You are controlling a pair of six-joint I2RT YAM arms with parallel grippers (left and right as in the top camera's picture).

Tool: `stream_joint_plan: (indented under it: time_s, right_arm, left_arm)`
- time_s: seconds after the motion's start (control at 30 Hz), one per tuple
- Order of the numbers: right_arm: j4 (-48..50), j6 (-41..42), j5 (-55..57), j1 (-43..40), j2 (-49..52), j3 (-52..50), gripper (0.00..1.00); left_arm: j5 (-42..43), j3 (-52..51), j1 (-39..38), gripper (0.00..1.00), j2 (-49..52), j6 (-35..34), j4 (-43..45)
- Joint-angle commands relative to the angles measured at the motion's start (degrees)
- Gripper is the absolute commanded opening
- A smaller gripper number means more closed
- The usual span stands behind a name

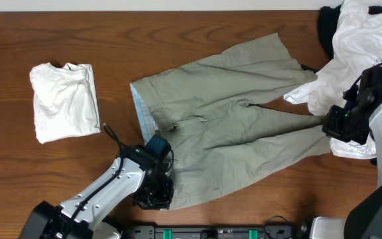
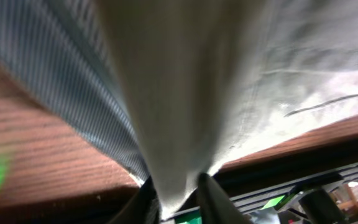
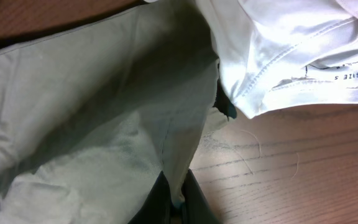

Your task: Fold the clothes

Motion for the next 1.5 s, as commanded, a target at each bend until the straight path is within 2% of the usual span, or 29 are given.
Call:
stream_joint_plan:
  time_s: [0.0, 0.23, 0.4, 0.57, 0.8, 1.1, 1.3, 1.47]
  right_arm:
    - [0.1, -0.9, 0.4, -0.1, -0.7, 0.7, 0.02]
    - [0.0, -0.9, 0.4, -0.1, -0.7, 0.7, 0.02]
    - [0.0, -0.9, 0.4, -0.1, -0.7, 0.7, 0.02]
    - [-0.8, -0.9, -0.1, -0.1, -1.0, 0.7, 0.01]
    - [-0.1, -0.9, -1.1, -0.1, -8.3, 1.5, 0.01]
    - [-1.4, -0.5, -1.1, -0.1, -17.2, 2.0, 0.01]
    - [-2.1, 0.3, -1.4, -0.1, -20.4, 2.1, 0.01]
    - [2.1, 0.5, -8.0, 0.9, -20.5, 2.1, 0.01]
  left_arm:
    - [1.2, 0.0, -0.2, 0.13, -0.1, -0.1, 0.3]
    - [2.0, 0.2, -0.2, 0.06, -0.1, -0.1, 0.1]
    - [2.3, 1.3, 0.0, 0.06, -0.8, -0.1, -0.9]
    - [1.1, 7.1, 0.0, 0.06, -7.1, 1.2, -4.0]
    - [-6.8, 17.6, 0.8, 0.06, -19.3, 0.9, -11.4]
    - [-19.8, 28.2, 7.6, 0.06, -32.1, -0.8, -18.6]
    - [-26.3, 30.5, 13.1, 0.06, -34.8, -0.8, -16.7]
    - [-28.5, 30.5, 17.1, 0.06, -32.5, -0.7, -8.5]
